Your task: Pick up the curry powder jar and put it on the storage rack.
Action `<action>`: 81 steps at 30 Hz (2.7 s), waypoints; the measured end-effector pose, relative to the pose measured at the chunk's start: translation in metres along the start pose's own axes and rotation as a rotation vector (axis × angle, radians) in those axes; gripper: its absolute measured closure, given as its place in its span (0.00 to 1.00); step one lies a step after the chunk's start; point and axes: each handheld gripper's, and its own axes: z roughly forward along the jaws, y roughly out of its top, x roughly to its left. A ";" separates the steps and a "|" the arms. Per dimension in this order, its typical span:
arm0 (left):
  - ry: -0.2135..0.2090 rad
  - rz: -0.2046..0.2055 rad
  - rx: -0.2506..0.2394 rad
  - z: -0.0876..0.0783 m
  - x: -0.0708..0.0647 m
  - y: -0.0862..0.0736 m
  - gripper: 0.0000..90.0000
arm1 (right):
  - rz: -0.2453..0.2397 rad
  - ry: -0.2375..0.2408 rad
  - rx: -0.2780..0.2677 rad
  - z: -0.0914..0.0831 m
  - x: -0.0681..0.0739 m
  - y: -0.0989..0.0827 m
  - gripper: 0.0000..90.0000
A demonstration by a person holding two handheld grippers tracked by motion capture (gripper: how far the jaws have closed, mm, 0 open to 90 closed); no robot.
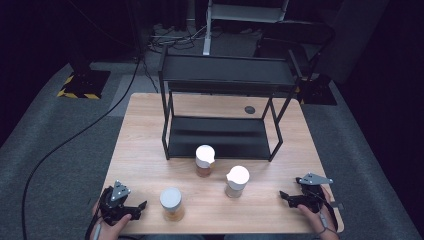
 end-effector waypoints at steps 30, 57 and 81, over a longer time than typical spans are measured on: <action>0.004 -0.014 -0.105 -0.019 -0.007 0.017 0.07 | 0.015 -0.016 0.002 0.000 0.000 0.000 0.07; -0.009 0.014 -0.159 -0.057 -0.030 0.043 0.07 | 0.015 -0.014 0.002 0.000 0.000 0.000 0.07; -0.036 0.044 -0.187 -0.091 -0.067 0.073 0.07 | 0.015 -0.012 0.002 0.000 -0.001 0.000 0.07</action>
